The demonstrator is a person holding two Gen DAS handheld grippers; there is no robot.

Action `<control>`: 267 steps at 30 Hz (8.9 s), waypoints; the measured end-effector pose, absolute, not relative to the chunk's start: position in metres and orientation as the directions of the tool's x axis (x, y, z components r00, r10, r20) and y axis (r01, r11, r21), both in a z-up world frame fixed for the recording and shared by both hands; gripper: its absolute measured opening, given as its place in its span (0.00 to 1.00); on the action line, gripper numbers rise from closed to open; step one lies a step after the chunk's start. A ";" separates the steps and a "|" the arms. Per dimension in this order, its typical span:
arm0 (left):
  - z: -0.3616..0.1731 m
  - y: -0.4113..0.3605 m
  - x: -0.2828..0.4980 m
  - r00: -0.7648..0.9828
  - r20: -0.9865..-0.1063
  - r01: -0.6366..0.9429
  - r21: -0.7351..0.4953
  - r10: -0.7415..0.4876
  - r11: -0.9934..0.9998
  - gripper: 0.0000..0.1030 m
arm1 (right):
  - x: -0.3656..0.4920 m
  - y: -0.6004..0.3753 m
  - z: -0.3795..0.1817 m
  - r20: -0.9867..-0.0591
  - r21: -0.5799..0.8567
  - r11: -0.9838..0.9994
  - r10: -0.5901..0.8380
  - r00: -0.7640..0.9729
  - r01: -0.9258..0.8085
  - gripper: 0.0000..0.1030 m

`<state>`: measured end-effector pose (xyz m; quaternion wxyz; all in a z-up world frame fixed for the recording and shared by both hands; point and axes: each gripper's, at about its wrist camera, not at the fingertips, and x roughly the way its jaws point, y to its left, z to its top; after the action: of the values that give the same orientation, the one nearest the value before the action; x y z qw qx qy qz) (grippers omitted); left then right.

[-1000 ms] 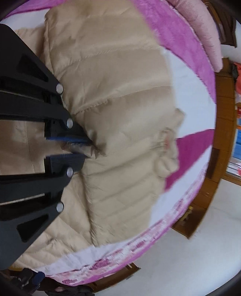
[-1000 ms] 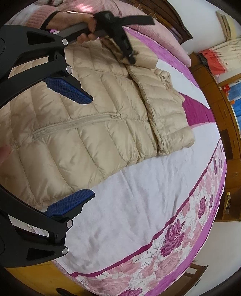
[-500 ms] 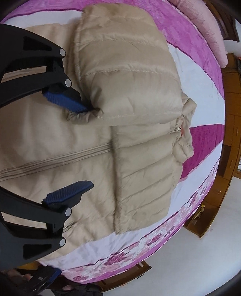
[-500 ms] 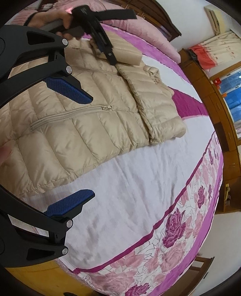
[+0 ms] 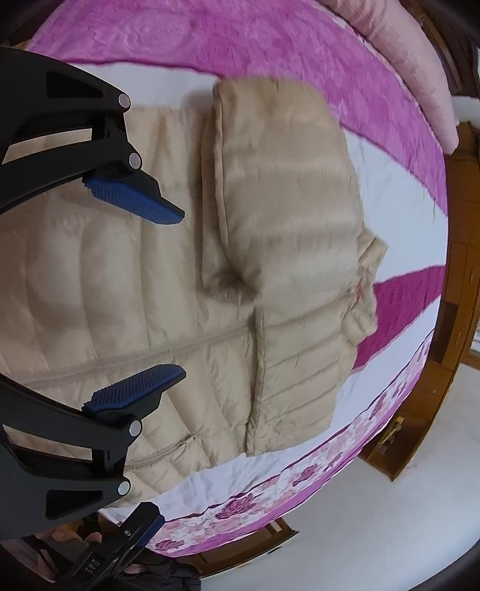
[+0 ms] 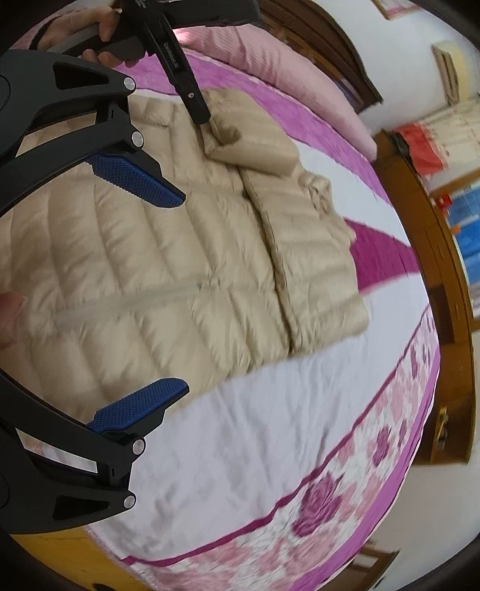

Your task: Fold large clothes

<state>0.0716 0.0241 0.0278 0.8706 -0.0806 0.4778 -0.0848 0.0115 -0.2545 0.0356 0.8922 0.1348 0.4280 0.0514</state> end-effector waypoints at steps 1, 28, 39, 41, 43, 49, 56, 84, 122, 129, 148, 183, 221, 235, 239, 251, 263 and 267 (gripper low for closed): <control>0.029 0.029 0.070 0.533 -0.818 0.059 -0.219 -0.216 0.974 0.73 | 0.014 -0.248 0.037 -0.749 0.286 0.958 0.216 0.627 0.011 0.90; -0.009 0.170 0.061 0.488 -0.871 -0.174 -0.159 -0.055 0.972 0.73 | 0.090 -0.032 0.042 -0.770 0.301 0.895 0.432 0.469 -0.329 0.90; -0.031 0.189 0.058 0.472 -0.879 -0.168 -0.163 -0.066 0.972 0.73 | 0.140 0.045 0.013 -0.810 0.268 0.898 0.407 0.423 -0.349 0.90; -0.036 0.195 0.057 0.463 -0.884 -0.178 -0.158 -0.058 0.971 0.73 | 0.149 0.050 0.005 -0.820 0.266 0.904 0.394 0.415 -0.334 0.90; -0.038 0.200 0.056 0.459 -0.887 -0.194 -0.164 -0.059 0.967 0.73 | 0.156 0.056 -0.003 -0.830 0.246 0.912 0.374 0.415 -0.328 0.90; -0.041 0.205 0.057 0.463 -0.884 -0.204 -0.175 -0.063 0.963 0.73 | 0.157 0.064 -0.025 -0.879 0.154 0.932 0.281 0.386 -0.328 0.68; -0.035 0.200 0.053 0.471 -0.880 -0.203 -0.184 -0.069 0.962 0.73 | 0.152 0.050 -0.021 -0.872 0.202 0.915 0.331 0.362 -0.349 0.13; 0.003 0.089 0.120 0.517 -0.845 -0.005 -0.165 -0.138 0.986 0.73 | 0.139 -0.199 0.030 -0.774 0.292 0.949 0.308 0.554 -0.121 0.10; -0.004 0.064 0.128 0.553 -0.831 -0.007 -0.079 -0.062 0.997 0.73 | 0.145 -0.192 0.020 -0.731 0.133 0.986 0.163 0.663 -0.096 0.41; -0.015 0.067 0.144 0.553 -0.832 -0.034 -0.076 -0.045 0.997 0.73 | 0.155 -0.244 0.031 -0.705 0.091 0.996 0.052 0.707 0.018 0.26; 0.008 0.078 0.102 0.562 -0.826 -0.045 -0.077 -0.038 0.996 0.73 | 0.130 -0.303 0.023 -0.740 0.211 0.977 0.164 0.652 -0.006 0.56; -0.047 0.100 -0.043 0.382 -0.920 -0.093 -0.134 -0.089 0.987 0.73 | -0.032 -0.314 -0.033 -0.861 0.256 0.965 0.255 0.440 -0.058 0.80; 0.043 0.088 -0.109 0.473 -0.841 0.144 -0.220 -0.263 0.965 0.13 | -0.114 -0.306 0.055 -0.673 0.396 0.892 0.443 0.592 -0.217 0.12; 0.080 0.102 -0.119 0.528 -0.796 0.151 -0.256 -0.297 0.955 0.13 | -0.130 -0.306 0.097 -0.585 0.381 0.892 0.436 0.684 -0.243 0.12; 0.091 0.105 -0.086 0.560 -0.777 0.146 -0.250 -0.288 0.957 0.13 | -0.102 -0.305 0.108 -0.560 0.352 0.904 0.411 0.720 -0.242 0.12; 0.085 0.099 0.041 0.597 -0.788 0.093 -0.120 -0.152 0.988 0.13 | 0.028 -0.282 0.105 -0.557 0.218 0.959 0.275 0.783 -0.182 0.12; 0.008 0.097 0.111 0.498 -0.860 0.051 -0.095 -0.108 0.994 0.19 | 0.105 -0.268 0.019 -0.745 0.108 0.988 0.154 0.649 -0.110 0.23; -0.005 0.097 0.120 0.491 -0.864 0.036 -0.106 -0.110 0.994 0.22 | 0.117 -0.268 -0.003 -0.767 0.120 0.987 0.158 0.621 -0.104 0.25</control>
<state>0.1203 0.0970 -0.0045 0.8625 -0.0368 0.5029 -0.0423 0.1168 -0.2683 -0.0026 0.8998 0.0317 0.4290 0.0729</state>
